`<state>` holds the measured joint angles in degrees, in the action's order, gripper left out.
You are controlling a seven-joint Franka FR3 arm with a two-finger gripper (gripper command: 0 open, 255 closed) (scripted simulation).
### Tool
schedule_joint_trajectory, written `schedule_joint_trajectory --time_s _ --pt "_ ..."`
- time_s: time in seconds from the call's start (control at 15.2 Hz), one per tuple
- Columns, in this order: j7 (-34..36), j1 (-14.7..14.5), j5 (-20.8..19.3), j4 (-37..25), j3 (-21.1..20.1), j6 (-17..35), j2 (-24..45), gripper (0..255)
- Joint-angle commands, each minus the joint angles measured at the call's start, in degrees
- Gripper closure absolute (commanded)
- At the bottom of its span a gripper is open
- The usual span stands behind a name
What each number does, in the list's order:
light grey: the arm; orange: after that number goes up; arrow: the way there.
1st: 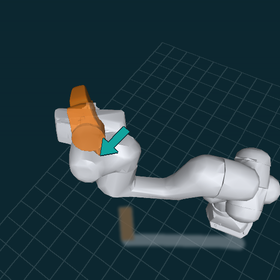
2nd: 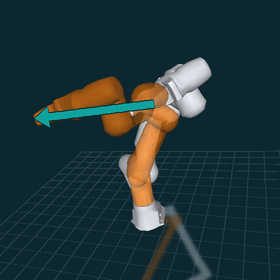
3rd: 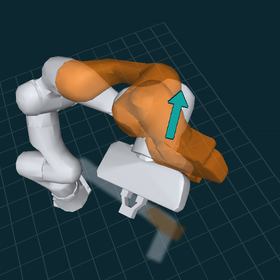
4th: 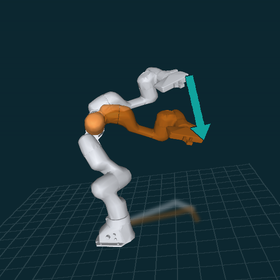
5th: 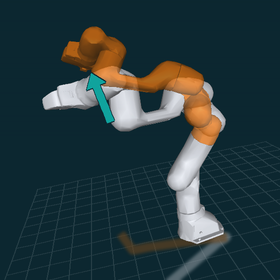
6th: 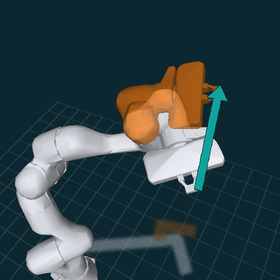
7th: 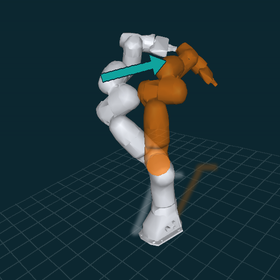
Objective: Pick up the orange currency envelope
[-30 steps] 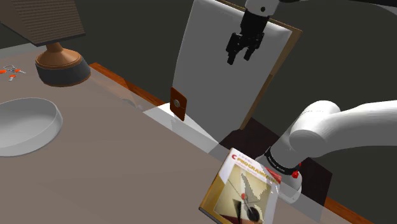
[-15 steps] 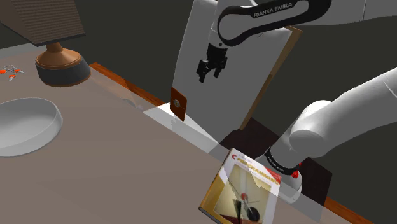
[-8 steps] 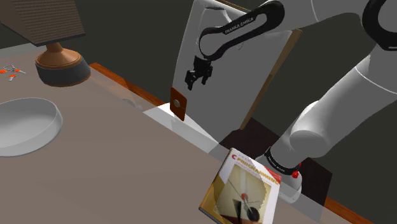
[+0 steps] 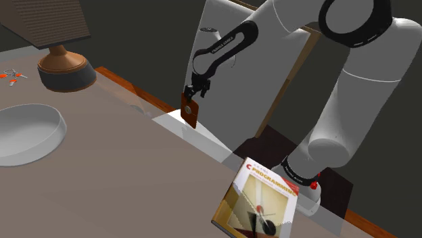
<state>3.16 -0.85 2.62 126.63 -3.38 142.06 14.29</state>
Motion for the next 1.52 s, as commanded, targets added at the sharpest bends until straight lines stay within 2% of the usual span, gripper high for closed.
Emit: schedule_joint_trajectory --time_s 0.0,0.46,0.59,0.66,1.25,1.45 --pt "-0.3 0.0 0.0 -1.4 -0.1 1.0 2.4 0" --pt "-0.4 -0.1 -0.1 -1.3 0.0 5.9 7.2 0" --pt "-0.4 -0.1 -0.1 -1.3 0.0 5.9 7.2 0" --pt "-0.4 -0.1 -0.1 -1.2 0.0 5.9 7.2 255" --pt "-0.4 -0.1 -0.1 -1.3 0.0 5.9 7.2 255" --pt "-0.4 -0.1 -0.1 -1.2 0.0 4.0 5.2 255"
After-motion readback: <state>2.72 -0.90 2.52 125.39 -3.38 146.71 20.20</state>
